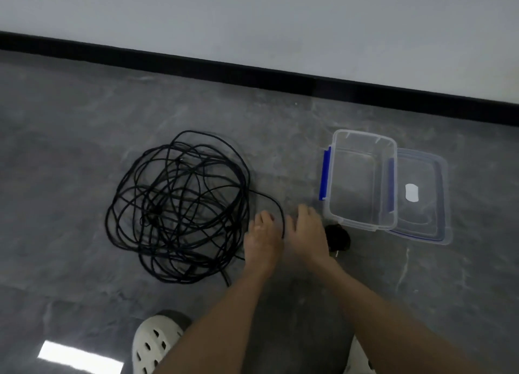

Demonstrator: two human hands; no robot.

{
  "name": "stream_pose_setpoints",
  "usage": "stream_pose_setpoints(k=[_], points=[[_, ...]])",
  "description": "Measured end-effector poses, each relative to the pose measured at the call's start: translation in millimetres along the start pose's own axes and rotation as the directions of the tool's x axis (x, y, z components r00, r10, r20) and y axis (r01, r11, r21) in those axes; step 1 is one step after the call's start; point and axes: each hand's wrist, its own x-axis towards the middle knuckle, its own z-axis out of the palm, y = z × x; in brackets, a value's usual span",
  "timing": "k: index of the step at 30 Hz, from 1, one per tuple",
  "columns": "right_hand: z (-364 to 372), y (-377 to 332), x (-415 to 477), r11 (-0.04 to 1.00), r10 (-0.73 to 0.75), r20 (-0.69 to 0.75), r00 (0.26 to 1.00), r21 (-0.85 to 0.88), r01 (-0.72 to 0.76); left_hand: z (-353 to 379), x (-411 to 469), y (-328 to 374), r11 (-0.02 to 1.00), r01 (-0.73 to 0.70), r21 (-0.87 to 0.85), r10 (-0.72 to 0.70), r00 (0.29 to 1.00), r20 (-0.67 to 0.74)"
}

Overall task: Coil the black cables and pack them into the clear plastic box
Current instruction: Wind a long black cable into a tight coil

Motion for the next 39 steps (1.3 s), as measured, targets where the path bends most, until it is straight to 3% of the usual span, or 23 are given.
stream_pose_setpoints(k=[7, 12, 15, 19, 21, 26, 32, 34, 36, 39], points=[[44, -85, 14, 0.964, -0.241, 0.133, 0.961, -0.078, 0.253, -44, 20, -78, 0.996, 0.032, 0.081, -0.03, 0.999, -0.023], [88, -120, 19, 0.915, -0.34, 0.325, 0.883, -0.101, 0.39, -57, 30, -145, 0.985, 0.064, 0.161, -0.066, 0.998, 0.012], [113, -126, 23, 0.847, -0.334, 0.53, 0.779, -0.193, 0.495, -56, 30, -176, 0.987, 0.075, 0.142, -0.09, 0.991, 0.097], [140, -125, 22, 0.735, -0.182, 0.698, 0.693, -0.371, 0.567, -46, 32, -201, 0.997, 0.05, 0.059, -0.065, 0.953, 0.295], [145, -128, 19, 0.675, -0.189, 0.678, 0.711, -0.436, 0.596, -43, 32, -206, 0.998, 0.029, 0.06, -0.046, 0.952, 0.303], [136, -138, 22, 0.614, -0.289, 0.606, 0.741, -0.476, 0.629, -56, 38, -201, 0.99, 0.011, 0.137, -0.034, 0.985, 0.17], [105, -149, 25, 0.622, -0.396, 0.562, 0.726, -0.418, 0.662, -78, 37, -186, 0.992, 0.072, 0.1, -0.068, 0.997, -0.044], [99, -148, 21, 0.638, -0.425, 0.522, 0.739, -0.406, 0.654, -83, 34, -182, 0.98, 0.185, -0.068, -0.188, 0.981, -0.049], [95, -145, 15, 0.672, -0.44, 0.481, 0.758, -0.383, 0.633, -87, 32, -177, 0.905, 0.282, -0.318, -0.29, 0.957, 0.025], [84, -148, 8, 0.74, -0.455, 0.405, 0.793, -0.324, 0.59, -90, 27, -167, 0.834, 0.266, -0.484, -0.273, 0.96, 0.058]])
